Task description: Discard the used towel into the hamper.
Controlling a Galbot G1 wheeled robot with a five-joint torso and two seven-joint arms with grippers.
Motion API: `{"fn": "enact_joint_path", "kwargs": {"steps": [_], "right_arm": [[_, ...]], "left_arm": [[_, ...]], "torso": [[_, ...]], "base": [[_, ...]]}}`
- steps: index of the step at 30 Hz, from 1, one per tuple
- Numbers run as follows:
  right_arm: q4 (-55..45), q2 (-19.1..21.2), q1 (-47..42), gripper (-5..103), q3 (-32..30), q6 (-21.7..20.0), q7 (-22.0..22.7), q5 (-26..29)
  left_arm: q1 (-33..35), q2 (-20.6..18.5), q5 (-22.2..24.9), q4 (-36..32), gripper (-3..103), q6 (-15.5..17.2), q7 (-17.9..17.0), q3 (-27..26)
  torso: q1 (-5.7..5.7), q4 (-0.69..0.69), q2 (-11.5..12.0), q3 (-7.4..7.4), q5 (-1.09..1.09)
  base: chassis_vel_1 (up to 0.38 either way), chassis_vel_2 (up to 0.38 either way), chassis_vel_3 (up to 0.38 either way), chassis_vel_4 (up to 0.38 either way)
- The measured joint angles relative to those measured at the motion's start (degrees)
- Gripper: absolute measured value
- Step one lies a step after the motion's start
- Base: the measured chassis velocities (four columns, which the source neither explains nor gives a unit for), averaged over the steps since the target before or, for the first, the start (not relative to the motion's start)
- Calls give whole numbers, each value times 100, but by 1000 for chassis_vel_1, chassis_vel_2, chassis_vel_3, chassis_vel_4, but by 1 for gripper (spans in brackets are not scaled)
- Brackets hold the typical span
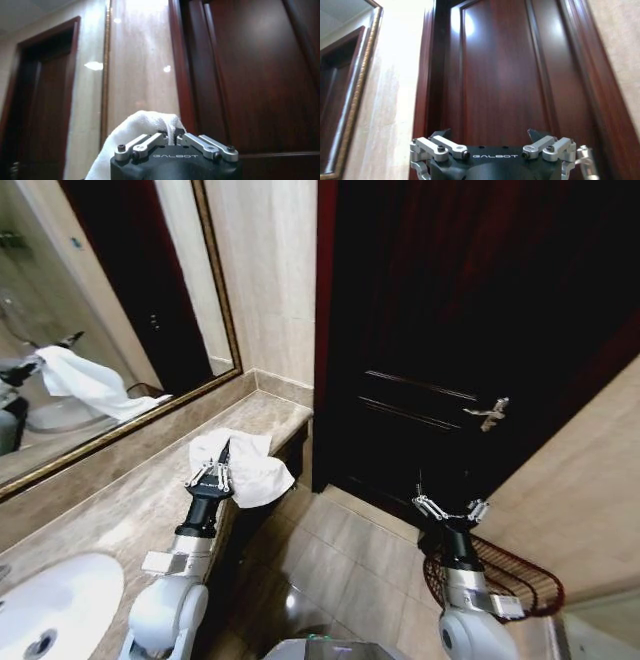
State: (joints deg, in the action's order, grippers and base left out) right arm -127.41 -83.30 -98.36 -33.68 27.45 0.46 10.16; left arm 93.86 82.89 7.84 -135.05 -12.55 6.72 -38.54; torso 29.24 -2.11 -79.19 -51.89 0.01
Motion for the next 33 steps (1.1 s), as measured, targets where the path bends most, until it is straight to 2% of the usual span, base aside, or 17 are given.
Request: {"fn": "enact_joint_path", "kwargs": {"steps": [3,12,33], "right_arm": [[11,-16,6,100,9,39,-27,1],[-23,-28,85,100,-38,38,369,-159],[-204,-50,123,100,-7,69,394,-363]], "left_arm": [[2,2,4,0,3,-9,1,-1],[1,19,5,29,3,-40,37,27],[-2,31,-4,91,3,-84,105,36]], "torso": [[0,0,0,0,0],[0,0,0,0,-1],[0,0,0,0,-2]], "base": [[-97,-81,-100,-97],[-106,-102,-114,-114],[-125,-130,-127,-129]]}}
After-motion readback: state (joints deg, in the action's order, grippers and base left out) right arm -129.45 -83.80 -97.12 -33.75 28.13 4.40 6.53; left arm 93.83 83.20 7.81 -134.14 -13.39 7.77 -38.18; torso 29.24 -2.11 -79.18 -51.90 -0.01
